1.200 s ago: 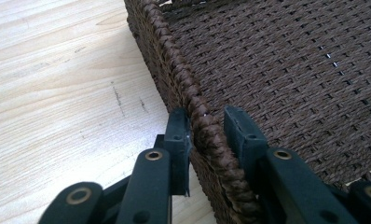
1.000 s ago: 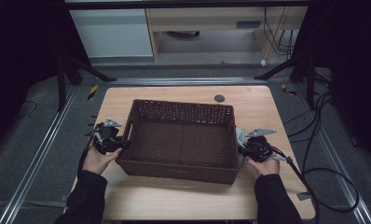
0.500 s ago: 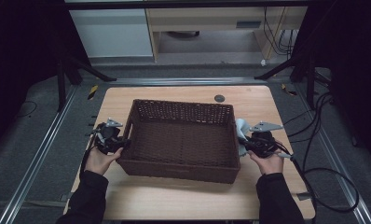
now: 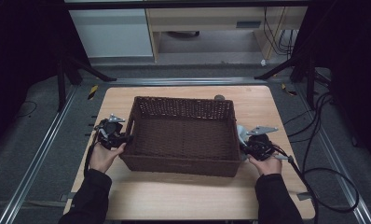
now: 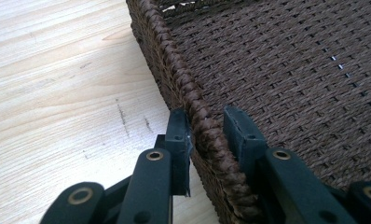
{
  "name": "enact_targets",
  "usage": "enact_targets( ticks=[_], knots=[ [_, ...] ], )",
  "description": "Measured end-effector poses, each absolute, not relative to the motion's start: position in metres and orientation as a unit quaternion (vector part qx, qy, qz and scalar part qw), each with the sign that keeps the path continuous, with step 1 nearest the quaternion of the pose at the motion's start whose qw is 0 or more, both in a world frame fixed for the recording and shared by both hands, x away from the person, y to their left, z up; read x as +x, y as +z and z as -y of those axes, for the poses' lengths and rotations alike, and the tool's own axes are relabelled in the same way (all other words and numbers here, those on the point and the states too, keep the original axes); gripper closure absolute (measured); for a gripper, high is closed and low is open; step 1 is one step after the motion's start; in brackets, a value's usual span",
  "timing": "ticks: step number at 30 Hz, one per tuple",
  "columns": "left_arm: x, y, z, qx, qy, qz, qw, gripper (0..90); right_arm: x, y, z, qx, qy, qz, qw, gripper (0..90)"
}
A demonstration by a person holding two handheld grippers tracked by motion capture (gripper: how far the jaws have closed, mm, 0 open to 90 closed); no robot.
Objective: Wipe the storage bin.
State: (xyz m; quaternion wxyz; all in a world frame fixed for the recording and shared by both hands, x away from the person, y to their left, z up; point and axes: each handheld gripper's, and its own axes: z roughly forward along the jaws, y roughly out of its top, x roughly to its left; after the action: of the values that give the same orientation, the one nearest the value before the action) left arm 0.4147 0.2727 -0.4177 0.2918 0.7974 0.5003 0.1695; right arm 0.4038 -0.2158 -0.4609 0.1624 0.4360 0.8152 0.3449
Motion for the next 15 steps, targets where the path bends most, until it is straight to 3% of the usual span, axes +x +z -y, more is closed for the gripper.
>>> enact_targets(
  ticks=[6,15],
  knots=[
    [0.418,-0.417,-0.271,0.799,0.173,-0.499,0.287,71.7,0.407,-0.472,0.215,0.439,0.329,-0.823,0.148,83.4],
    [0.426,-0.417,-0.268,0.798,0.174,-0.500,0.287,71.4,0.401,-0.424,0.220,0.419,0.388,-0.795,0.205,83.4]
  ],
)
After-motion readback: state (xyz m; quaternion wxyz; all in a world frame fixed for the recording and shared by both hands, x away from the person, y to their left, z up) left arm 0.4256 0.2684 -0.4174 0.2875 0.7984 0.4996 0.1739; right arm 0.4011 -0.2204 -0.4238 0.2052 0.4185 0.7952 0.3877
